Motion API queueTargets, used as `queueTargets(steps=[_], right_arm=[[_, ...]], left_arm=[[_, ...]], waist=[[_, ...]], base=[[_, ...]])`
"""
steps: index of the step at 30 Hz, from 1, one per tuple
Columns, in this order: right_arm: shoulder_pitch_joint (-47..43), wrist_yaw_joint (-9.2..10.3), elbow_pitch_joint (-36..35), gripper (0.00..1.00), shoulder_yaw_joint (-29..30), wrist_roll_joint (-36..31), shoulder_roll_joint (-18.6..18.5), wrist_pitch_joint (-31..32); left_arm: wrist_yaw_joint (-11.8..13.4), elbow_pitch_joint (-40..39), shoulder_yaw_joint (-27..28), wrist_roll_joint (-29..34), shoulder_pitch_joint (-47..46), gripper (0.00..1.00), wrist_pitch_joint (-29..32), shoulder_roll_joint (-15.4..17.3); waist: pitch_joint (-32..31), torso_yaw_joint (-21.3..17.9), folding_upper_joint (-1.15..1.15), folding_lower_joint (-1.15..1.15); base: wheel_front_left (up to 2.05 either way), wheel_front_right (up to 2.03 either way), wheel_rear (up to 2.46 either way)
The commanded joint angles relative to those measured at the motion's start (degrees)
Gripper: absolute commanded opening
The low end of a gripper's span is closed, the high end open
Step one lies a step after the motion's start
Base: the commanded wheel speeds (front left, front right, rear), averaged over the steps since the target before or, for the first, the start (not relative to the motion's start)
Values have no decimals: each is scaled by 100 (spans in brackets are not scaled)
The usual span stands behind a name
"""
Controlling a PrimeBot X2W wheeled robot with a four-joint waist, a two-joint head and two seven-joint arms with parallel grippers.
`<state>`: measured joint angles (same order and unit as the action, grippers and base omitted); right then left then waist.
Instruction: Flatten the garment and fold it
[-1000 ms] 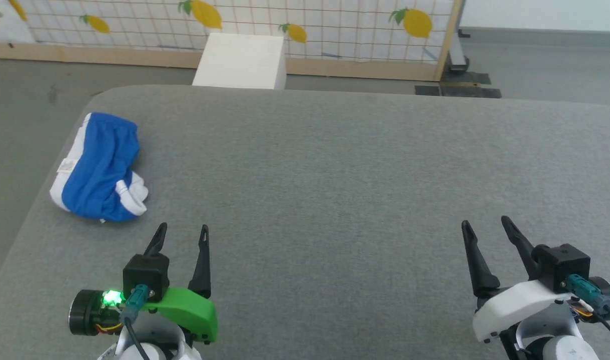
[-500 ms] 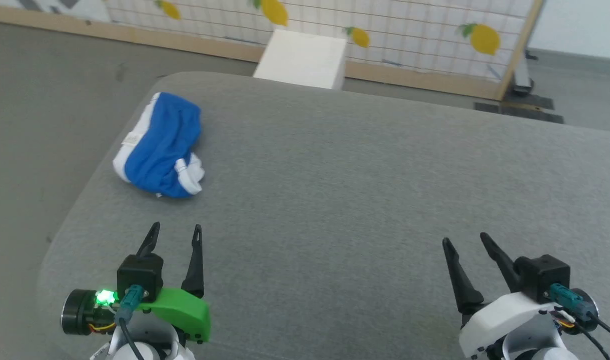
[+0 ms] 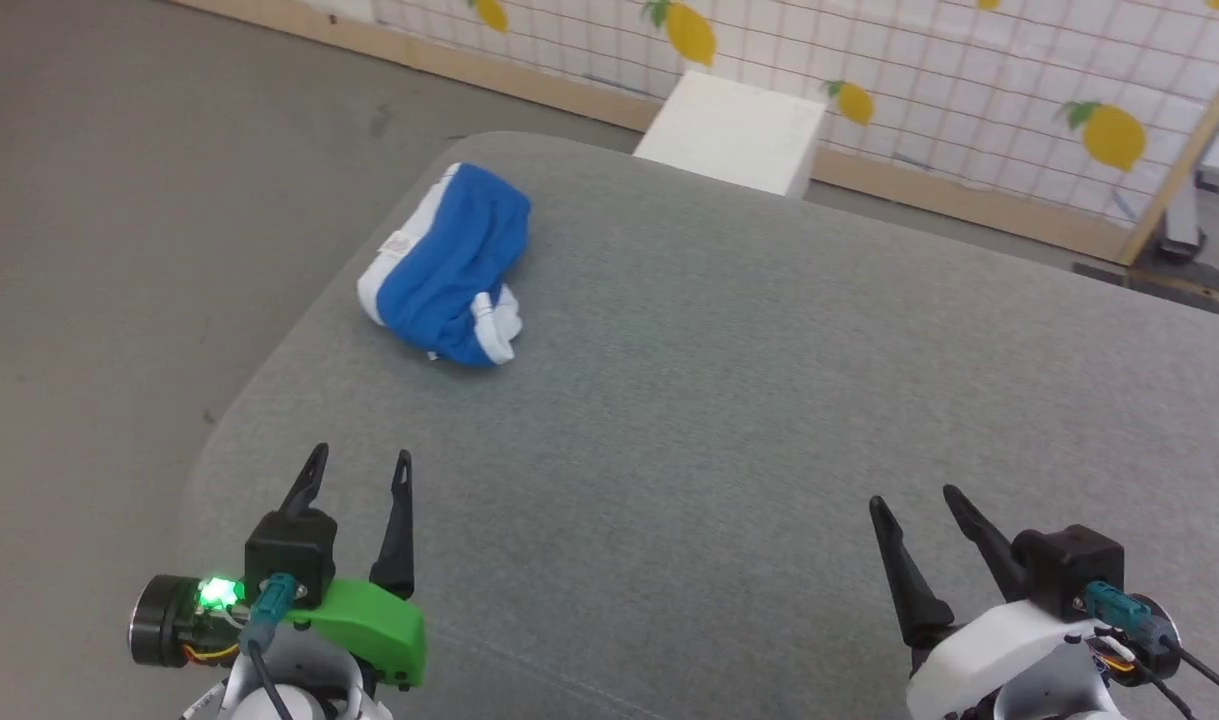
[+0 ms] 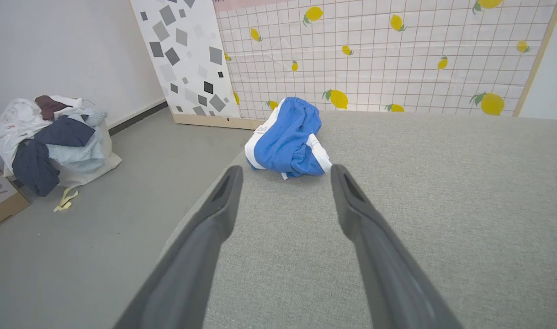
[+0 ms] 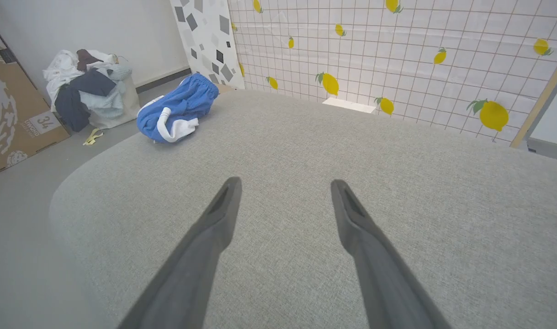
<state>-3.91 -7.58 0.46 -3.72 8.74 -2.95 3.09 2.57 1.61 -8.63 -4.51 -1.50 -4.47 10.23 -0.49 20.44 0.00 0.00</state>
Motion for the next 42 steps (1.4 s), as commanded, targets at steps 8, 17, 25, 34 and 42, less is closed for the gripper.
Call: queueTargets(steps=[8, 17, 25, 34, 42], right_arm=[[-109, 9, -43, 100, -43, 116, 7, 18], [-83, 9, -13, 100, -35, 162, 7, -7], [-93, 9, -62, 100, 13, 122, 7, 1], [153, 9, -436, 100, 222, -161, 7, 7], [396, 9, -826, 100, 345, -484, -96, 86]], left_arm=[[46, 49, -36, 53, -97, 100, -56, 59], [71, 37, -32, 11, -134, 100, -58, 126], [93, -3, -40, -58, -135, 100, -12, 144], [-368, -267, 77, -254, -822, 100, 490, 657], [-914, 81, 156, -843, -2329, 100, 1386, 1432]], waist=[[-41, 309, 0, 0], [-36, 316, 0, 0], [54, 232, 0, 0], [700, -151, 0, 0], [1711, -708, 0, 0]], base=[[0, 0, 0], [0, 0, 0], [0, 0, 0], [0, 0, 0], [0, 0, 0]])
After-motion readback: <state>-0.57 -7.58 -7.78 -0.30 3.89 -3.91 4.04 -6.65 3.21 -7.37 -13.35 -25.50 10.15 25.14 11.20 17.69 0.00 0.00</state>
